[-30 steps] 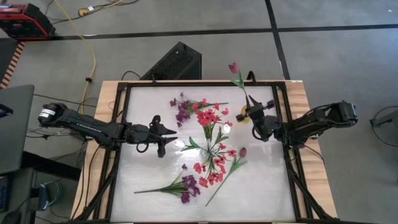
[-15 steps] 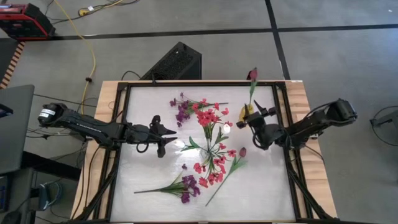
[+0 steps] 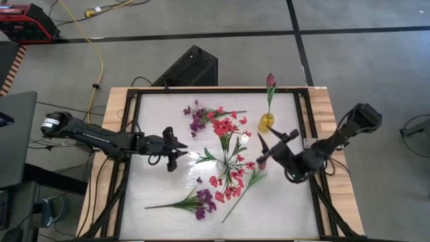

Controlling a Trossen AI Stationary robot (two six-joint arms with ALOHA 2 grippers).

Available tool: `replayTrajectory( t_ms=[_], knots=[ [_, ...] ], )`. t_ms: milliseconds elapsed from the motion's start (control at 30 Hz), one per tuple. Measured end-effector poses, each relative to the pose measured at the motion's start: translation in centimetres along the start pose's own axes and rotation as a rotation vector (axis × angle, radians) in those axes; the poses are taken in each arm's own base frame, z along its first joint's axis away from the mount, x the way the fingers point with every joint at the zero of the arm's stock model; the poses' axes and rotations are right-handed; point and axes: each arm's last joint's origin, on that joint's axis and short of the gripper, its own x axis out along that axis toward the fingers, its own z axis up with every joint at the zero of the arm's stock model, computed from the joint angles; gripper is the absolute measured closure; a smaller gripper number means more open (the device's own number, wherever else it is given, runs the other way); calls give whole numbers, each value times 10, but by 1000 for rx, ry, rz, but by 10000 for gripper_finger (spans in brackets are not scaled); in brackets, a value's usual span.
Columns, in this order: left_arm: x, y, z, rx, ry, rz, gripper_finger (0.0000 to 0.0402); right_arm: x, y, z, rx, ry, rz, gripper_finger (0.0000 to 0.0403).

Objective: Sort flowers into vase by color
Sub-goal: Put the dark red tulip into the yellow vase

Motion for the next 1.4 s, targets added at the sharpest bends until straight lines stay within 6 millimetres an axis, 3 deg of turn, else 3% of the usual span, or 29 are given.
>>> replayTrajectory(
  t_ms=[267,667,867,1033,1100,1200,1300,1400],
  knots=[
    [0,0,3,75,-34,21,284,-49,-2,25,347,-35,206,181],
    [0,0,8,151,-86,33,282,-98,-19,49,870,43,428,196],
    [0,-1,8,216,-81,30,282,-108,-6,41,1059,77,483,196],
    [0,-1,8,275,-84,31,282,-108,24,28,1193,103,752,212],
    [0,-1,8,282,-83,31,282,-99,40,19,1222,222,891,227],
    [0,-1,8,281,-83,31,282,-77,61,8,1211,609,1003,253],
    [0,-1,7,270,-73,7,282,-59,76,1,1139,961,976,271],
    [0,-2,5,251,-55,-46,282,-44,86,0,1121,1170,906,280]
  ],
)
